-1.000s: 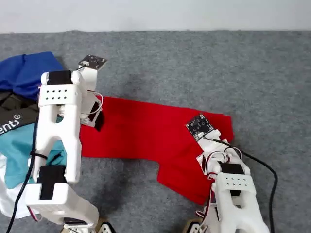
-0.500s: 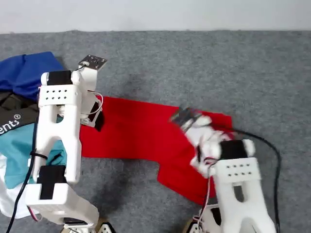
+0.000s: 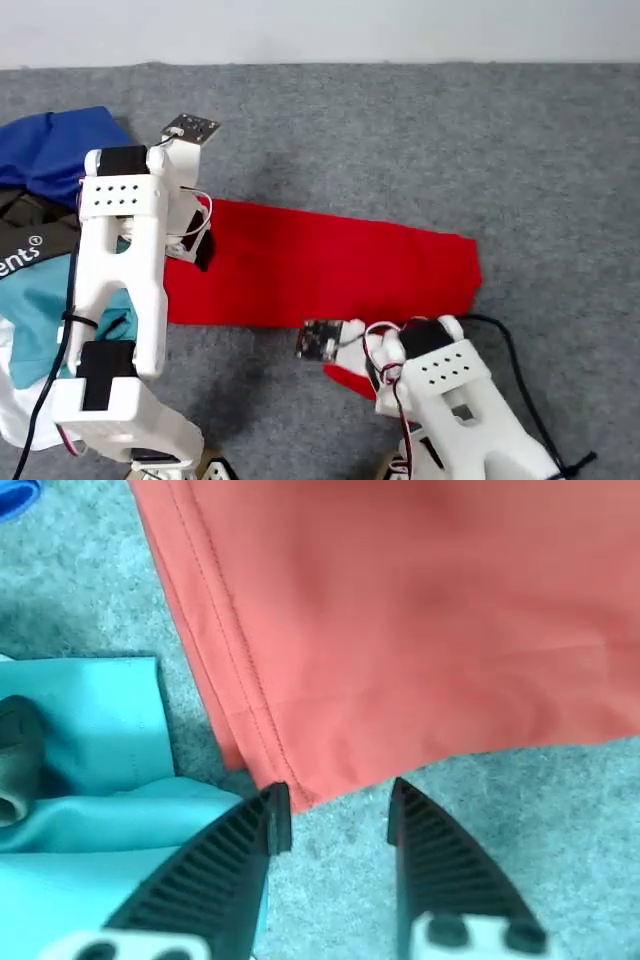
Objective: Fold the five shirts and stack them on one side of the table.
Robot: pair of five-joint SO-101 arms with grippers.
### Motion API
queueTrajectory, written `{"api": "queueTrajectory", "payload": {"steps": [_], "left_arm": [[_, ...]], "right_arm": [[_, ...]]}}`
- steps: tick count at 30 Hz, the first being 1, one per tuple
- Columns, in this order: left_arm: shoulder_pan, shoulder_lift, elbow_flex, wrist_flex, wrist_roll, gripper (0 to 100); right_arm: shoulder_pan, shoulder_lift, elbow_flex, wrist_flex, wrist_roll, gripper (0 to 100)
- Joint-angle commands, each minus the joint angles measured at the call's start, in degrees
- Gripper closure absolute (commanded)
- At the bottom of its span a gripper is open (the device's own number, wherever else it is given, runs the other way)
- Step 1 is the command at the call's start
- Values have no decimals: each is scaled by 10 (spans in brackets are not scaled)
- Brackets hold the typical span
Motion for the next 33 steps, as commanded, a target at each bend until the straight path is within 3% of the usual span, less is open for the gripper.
{"api": "queueTrajectory", "payload": {"steps": [1, 9, 13, 17, 22, 28, 33], "left_arm": [[-2, -25, -2, -4, 5, 837], [-2, -25, -2, -4, 5, 837], [-2, -25, -2, -3, 5, 837], [-2, -25, -2, -3, 5, 837], [-2, -25, -1, -3, 5, 837], [-2, -25, -1, -3, 5, 837], [-2, -25, -1, -3, 5, 837]], "right_arm": [[-7, -3, 15, -4, 24, 852], [-6, -3, 37, -9, 68, 849], [-4, -3, 88, -62, 96, 850], [-4, -8, 135, -125, 95, 849], [-4, -8, 132, -125, 94, 856], [-4, -8, 133, -124, 93, 988], [-3, -8, 127, -130, 93, 989]]}}
